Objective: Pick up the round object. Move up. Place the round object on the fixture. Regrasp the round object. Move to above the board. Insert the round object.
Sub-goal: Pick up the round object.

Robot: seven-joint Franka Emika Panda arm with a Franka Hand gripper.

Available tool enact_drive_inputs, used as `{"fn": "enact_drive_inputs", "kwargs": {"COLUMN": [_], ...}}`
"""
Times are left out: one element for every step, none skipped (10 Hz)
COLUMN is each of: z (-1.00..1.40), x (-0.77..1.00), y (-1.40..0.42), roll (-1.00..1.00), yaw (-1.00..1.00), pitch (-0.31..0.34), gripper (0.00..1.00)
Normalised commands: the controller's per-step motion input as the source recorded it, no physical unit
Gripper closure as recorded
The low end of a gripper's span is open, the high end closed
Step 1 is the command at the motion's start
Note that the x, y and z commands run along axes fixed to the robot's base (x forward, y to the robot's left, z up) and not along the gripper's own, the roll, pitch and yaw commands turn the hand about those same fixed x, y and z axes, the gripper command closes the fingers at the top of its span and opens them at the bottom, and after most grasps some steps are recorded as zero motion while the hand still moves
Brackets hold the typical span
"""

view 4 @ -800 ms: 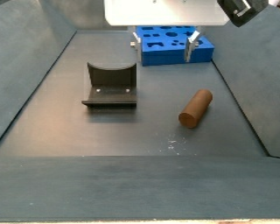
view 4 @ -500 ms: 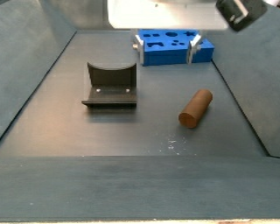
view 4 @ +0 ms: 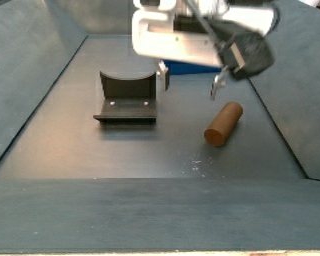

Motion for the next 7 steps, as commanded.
{"fn": "enact_drive_inputs", "kwargs": {"z": [-0.12,-0.25,-0.33,0.0,-0.07,-0.45,0.0], "x": [-0.95,-0.97,-0.92,0.0,0.0,0.0,0.32], "y": [0.48,0.49,0.39,0.0,0.0,0.0,0.0], "roll": [0.0,0.0,0.16,0.0,0.0,0.0,0.02], "yaw": [-0.18,-0.19,-0.18,0.0,0.0,-1.0,-0.06], "pitch": [-0.14,-0.18,0.0,0.02,0.0,-0.057,-0.023], "gripper": [0.0,0.0,0.0,0.0,0.0,0.0,0.0]}}
